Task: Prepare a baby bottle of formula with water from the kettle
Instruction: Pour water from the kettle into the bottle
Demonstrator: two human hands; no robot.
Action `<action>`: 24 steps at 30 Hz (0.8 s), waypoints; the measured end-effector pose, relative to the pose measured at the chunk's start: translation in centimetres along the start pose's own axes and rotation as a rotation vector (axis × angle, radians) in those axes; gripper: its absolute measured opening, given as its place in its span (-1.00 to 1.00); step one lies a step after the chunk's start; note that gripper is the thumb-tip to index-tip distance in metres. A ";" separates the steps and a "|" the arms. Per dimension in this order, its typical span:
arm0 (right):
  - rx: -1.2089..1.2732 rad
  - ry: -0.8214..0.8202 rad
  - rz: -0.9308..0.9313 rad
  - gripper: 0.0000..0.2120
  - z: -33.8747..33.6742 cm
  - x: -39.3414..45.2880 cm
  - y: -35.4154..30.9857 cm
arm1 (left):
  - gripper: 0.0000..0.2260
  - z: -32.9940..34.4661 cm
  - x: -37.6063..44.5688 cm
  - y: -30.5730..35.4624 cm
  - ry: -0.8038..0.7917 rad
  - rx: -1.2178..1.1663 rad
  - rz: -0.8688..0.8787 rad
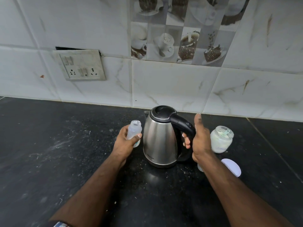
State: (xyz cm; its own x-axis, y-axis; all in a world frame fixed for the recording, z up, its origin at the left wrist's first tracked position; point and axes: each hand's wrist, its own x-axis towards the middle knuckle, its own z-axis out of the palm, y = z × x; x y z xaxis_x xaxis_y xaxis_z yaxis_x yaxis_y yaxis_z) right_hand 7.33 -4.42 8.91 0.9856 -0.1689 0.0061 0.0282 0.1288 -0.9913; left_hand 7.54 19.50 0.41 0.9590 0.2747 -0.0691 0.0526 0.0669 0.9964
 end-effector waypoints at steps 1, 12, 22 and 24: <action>-0.004 -0.011 0.006 -0.30 0.0 -0.4 0.0 | -0.61 -0.2 -0.1 -0.2 -0.003 -0.012 -0.001; -0.057 -0.074 0.026 -0.10 0.3 -3.2 -0.3 | -0.54 -1.7 -0.9 -1.6 -0.058 -0.087 -0.028; -0.101 -0.088 0.032 -0.19 0.4 -4.2 -1.7 | -0.51 -1.8 -1.1 -1.3 -0.080 -0.091 -0.032; -0.112 -0.084 0.042 -0.24 0.6 -4.2 -1.9 | -0.51 -2.0 -1.1 -1.4 -0.079 -0.093 -0.026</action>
State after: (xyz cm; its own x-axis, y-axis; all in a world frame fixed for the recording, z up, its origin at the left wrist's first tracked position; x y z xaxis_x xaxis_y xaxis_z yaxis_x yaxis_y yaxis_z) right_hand 3.20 -3.41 10.84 0.9961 -0.0828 -0.0295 -0.0277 0.0230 -0.9994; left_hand 5.91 21.00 -1.05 0.9767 0.1958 -0.0874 0.0556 0.1624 0.9852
